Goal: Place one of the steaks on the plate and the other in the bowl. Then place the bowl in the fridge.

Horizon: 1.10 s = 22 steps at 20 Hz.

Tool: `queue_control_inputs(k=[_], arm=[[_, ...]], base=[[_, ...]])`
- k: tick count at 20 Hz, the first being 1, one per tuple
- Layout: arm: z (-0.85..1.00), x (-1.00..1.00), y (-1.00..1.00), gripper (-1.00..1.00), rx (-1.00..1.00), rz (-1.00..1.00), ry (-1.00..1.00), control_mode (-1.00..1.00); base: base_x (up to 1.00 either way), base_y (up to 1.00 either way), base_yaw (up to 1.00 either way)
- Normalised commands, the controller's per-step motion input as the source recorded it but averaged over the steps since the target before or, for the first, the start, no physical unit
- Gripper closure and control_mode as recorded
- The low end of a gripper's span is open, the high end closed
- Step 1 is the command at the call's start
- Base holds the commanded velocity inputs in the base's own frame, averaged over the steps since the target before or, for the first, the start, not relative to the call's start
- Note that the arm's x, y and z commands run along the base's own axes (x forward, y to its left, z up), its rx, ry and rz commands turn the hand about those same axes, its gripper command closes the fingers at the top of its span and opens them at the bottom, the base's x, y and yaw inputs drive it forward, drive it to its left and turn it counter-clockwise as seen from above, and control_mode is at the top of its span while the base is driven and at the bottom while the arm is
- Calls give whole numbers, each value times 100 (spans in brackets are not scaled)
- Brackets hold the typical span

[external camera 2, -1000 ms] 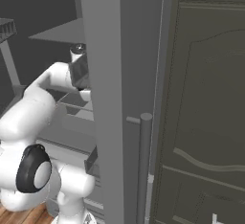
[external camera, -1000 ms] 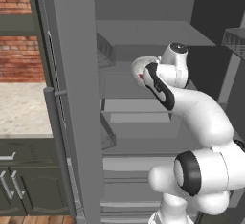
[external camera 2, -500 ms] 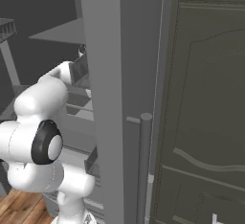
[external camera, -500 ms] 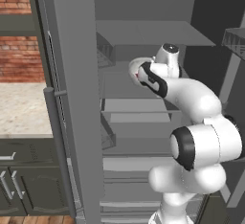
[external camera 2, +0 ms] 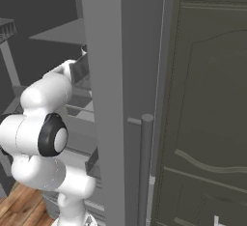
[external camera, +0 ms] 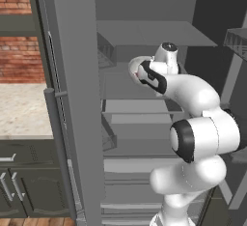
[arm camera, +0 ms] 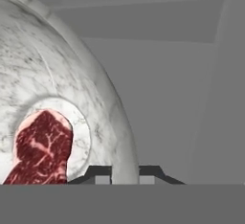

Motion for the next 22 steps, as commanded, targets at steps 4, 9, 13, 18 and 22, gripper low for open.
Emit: queue_control_inputs(k=[4, 9, 13, 18, 22], arm=[[0, -7, 0, -100, 0, 0, -8, -100], [0, -3, 0, -100, 0, 0, -13, -100], [0, -54, 0, -100, 0, 0, -19, -100], [18, -51, 0, -100, 0, 0, -33, -100], [95, -50, 0, -100, 0, 0, -16, -100]], base=[[0, 0, 0], [0, 0, 0], [0, 0, 0], [0, 0, 0], [0, 0, 0]])
